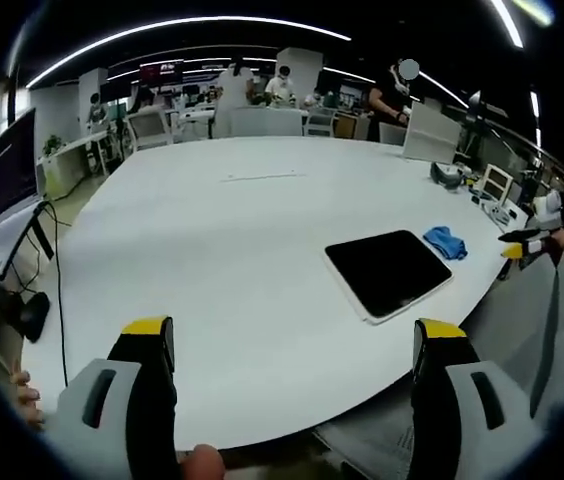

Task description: Wipe the mirror surface with the cleaning cloth until all visible marks leave the cleaned area.

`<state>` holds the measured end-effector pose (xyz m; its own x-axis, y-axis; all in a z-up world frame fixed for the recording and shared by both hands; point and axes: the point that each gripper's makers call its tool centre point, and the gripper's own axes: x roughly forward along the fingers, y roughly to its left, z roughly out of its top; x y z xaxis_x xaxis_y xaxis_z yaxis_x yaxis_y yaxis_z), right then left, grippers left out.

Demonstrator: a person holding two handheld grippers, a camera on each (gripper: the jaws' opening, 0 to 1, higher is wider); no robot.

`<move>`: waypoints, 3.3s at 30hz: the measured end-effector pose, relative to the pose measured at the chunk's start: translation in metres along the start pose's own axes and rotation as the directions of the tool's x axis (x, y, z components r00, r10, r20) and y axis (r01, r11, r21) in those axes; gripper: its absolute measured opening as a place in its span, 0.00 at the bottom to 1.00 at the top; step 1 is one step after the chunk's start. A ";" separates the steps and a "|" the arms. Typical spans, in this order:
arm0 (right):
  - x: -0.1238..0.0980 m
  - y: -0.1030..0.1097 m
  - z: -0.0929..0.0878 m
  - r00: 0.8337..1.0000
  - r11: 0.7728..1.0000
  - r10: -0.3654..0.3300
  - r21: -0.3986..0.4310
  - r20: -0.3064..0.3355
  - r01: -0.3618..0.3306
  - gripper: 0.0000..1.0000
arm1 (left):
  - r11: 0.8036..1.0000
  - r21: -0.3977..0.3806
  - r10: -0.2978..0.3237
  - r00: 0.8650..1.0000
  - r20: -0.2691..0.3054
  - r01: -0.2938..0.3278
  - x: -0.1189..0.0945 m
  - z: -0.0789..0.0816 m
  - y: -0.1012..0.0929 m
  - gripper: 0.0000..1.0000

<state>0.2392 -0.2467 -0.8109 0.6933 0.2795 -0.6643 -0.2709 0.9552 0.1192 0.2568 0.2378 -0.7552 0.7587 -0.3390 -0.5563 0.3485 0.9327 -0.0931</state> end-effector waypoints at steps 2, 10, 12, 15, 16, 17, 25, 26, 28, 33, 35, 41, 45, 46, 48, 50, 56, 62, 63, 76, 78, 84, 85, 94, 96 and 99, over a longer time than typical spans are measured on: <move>0.001 0.000 0.002 1.000 1.000 -0.001 0.000 -0.001 0.001 0.98 | 1.000 -0.010 0.000 1.000 -0.005 0.000 0.001 -0.004 0.002 0.99; 0.006 0.001 0.015 1.000 1.000 -0.002 -0.011 0.001 0.002 0.98 | 0.999 -0.031 -0.010 1.000 -0.006 0.009 0.001 -0.005 0.008 0.99; 0.007 0.001 0.017 1.000 1.000 -0.002 -0.013 -0.003 0.002 0.98 | 0.999 -0.029 -0.015 1.000 -0.010 0.014 0.001 -0.004 0.009 0.99; 0.006 0.000 0.020 1.000 1.000 -0.007 -0.025 -0.003 0.007 0.98 | 0.999 -0.016 -0.034 0.999 -0.013 0.034 0.001 -0.002 0.009 0.99; 0.005 -0.001 0.020 1.000 1.000 -0.010 -0.030 -0.004 0.010 0.98 | 0.999 -0.020 -0.041 0.999 -0.010 0.041 0.001 -0.001 0.008 0.99; 0.004 -0.003 0.022 1.000 0.999 -0.013 -0.035 -0.003 0.013 0.98 | 0.998 -0.032 -0.053 0.999 -0.001 0.053 0.002 0.001 0.009 0.99; -0.001 -0.007 0.028 0.998 0.995 -0.048 -0.085 -0.038 0.045 0.98 | 0.997 -0.042 -0.063 0.998 0.012 0.063 0.007 0.008 0.006 0.99; 0.001 -0.004 0.027 0.998 0.996 -0.033 -0.081 -0.045 0.029 0.98 | 0.997 -0.035 -0.066 0.998 0.013 0.066 0.007 0.008 0.004 0.99; 0.002 -0.002 0.026 0.998 0.996 -0.030 -0.087 -0.054 0.025 0.98 | 0.997 -0.032 -0.064 0.998 0.020 0.065 0.007 0.010 0.003 0.99; 0.006 0.002 0.038 0.999 0.997 -0.012 -0.075 -0.043 0.009 0.98 | 0.997 -0.041 -0.059 0.997 0.048 0.061 0.008 0.016 0.003 0.99; 0.010 0.008 0.052 0.999 0.997 0.031 -0.070 0.011 -0.030 0.98 | 0.998 -0.024 -0.053 0.997 0.062 0.054 0.008 0.020 0.003 0.99; 0.034 0.013 0.083 0.998 0.998 0.058 -0.035 0.021 -0.058 0.88 | 0.997 -0.065 -0.030 0.998 0.055 0.033 0.009 0.016 0.009 0.99; 0.049 0.002 0.104 0.999 0.999 -0.023 -0.026 0.050 0.024 0.79 | 0.998 -0.049 -0.027 0.998 0.050 0.030 0.008 0.015 0.009 0.99; 0.054 0.000 0.105 0.998 0.999 -0.031 -0.015 0.047 0.031 0.75 | 0.998 -0.052 -0.029 0.998 0.047 0.031 0.009 0.015 0.009 0.99; 0.062 0.001 0.106 0.998 1.000 -0.023 0.022 0.067 0.022 0.71 | 0.998 -0.056 -0.033 0.999 0.040 0.035 0.009 0.014 0.009 0.99; 0.070 0.003 0.100 0.999 0.999 -0.018 0.050 0.045 0.016 0.68 | 0.998 -0.062 -0.031 0.999 0.035 0.033 0.011 0.014 0.011 0.99; 0.107 0.005 0.067 0.998 0.998 -0.042 0.036 -0.051 0.044 0.54 | 0.997 -0.074 -0.033 0.999 0.034 0.036 0.015 0.015 0.010 0.99; 0.117 0.006 0.050 0.994 0.995 -0.071 0.060 -0.080 0.076 0.51 | 0.997 -0.062 -0.051 0.998 0.024 0.052 0.017 0.014 0.004 0.99; 0.118 0.005 0.049 0.994 0.995 -0.071 0.060 -0.078 0.076 0.49 | 0.997 -0.061 -0.051 0.998 0.023 0.052 0.017 0.014 0.004 0.99; 0.132 0.002 0.034 0.983 0.985 -0.133 0.093 -0.127 0.145 0.01 | 0.998 -0.043 -0.042 0.999 0.014 0.043 0.020 0.013 0.006 0.99; 0.131 0.001 0.033 0.982 0.987 -0.135 0.071 -0.134 0.145 0.01 | 0.998 -0.041 -0.042 0.999 0.013 0.042 0.019 0.013 0.007 0.99; 0.128 0.007 0.031 0.978 0.987 -0.129 -0.113 -0.162 0.112 0.00 | 0.998 -0.039 -0.039 0.999 0.008 0.040 0.018 0.010 0.007 0.99; 0.128 0.006 0.032 0.979 0.981 -0.137 -0.155 -0.154 0.113 0.00 | 0.999 -0.036 -0.040 0.999 0.009 0.040 0.018 0.010 0.006 0.99; 0.130 0.008 0.033 0.982 0.993 -0.115 -0.053 -0.150 0.108 0.00 | 0.999 -0.029 -0.041 0.999 0.007 0.041 0.017 0.009 0.007 0.99; 0.126 0.009 0.036 0.978 0.993 -0.115 0.001 -0.175 0.117 0.00 | 0.999 -0.029 -0.042 0.999 0.004 0.043 0.017 0.009 0.007 0.99; 0.127 0.013 0.055 0.987 0.995 -0.096 0.010 -0.129 0.098 0.00 | 0.999 -0.025 -0.044 0.999 0.001 0.044 0.018 0.009 0.009 0.99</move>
<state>0.3608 -0.1939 -0.8527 0.6239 0.1713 -0.7625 -0.1947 0.9790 0.0606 0.2783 0.2387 -0.7584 0.7434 -0.3795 -0.5508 0.3675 0.9198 -0.1378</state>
